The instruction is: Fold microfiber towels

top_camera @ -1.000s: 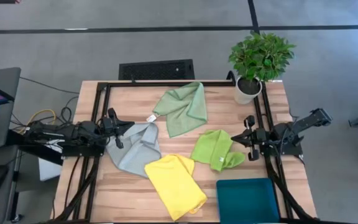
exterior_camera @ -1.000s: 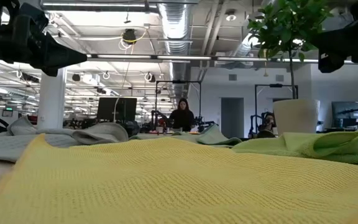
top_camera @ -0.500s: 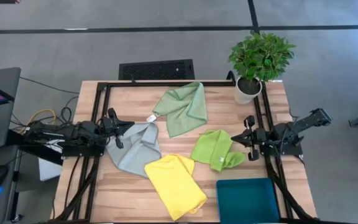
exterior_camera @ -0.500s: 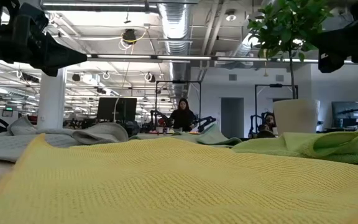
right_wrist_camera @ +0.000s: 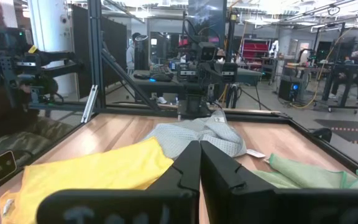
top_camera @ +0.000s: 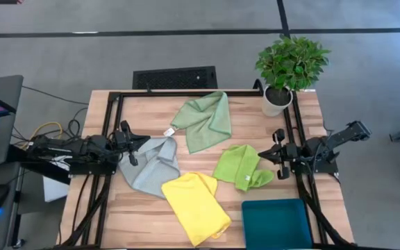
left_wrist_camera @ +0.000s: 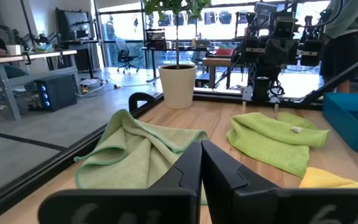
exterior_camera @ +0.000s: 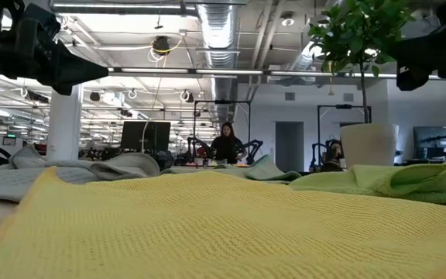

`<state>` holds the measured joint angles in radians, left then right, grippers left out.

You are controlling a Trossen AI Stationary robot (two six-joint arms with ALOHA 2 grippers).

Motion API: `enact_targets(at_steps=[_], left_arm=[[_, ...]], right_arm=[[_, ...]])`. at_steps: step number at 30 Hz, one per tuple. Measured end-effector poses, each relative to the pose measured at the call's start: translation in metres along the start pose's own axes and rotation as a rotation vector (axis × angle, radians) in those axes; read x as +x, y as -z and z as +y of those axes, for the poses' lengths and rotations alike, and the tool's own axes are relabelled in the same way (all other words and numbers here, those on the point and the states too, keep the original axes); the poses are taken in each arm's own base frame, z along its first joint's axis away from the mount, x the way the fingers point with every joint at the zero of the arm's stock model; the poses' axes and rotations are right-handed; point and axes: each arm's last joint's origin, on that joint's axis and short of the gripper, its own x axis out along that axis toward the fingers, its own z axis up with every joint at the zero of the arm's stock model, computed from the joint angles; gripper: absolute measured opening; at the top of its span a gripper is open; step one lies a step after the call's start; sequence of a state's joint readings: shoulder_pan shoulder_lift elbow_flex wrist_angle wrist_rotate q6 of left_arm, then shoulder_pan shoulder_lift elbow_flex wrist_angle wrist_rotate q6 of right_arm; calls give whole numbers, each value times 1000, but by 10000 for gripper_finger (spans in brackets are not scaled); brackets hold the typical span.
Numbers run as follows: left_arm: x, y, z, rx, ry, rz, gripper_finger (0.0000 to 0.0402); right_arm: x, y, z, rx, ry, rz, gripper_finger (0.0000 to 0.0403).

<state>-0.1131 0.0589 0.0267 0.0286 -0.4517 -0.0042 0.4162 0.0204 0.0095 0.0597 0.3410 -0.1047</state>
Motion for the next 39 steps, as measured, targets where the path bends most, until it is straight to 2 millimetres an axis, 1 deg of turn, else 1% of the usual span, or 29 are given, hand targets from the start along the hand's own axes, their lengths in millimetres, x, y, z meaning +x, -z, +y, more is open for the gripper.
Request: enact_targets(at_steps=[21,23,24,27,30,34,37,39], left_arm=[[0,-1,0,-22,0,-11,0],[0,-2,0,-68,2,-36,0],[0,-5,0,-121,5,-60,0],[-1,-16,0,-254,28,-168,0],[-3,-22,-2,-294,120,-220,0],[-4,-26,-5,-200,254,-251,0],[-5,-29,-5,-139,253,-295,0],[-6,-35,-5,-122,248,-317,0]], right_arm=[[0,0,0,0,0,0,33],[0,0,0,0,0,0,33],[0,0,0,0,0,0,33],[0,0,0,0,0,0,33],[0,0,0,0,0,0,33],[0,0,0,0,0,0,33],[0,0,0,0,0,0,33],[0,0,0,0,0,0,33]])
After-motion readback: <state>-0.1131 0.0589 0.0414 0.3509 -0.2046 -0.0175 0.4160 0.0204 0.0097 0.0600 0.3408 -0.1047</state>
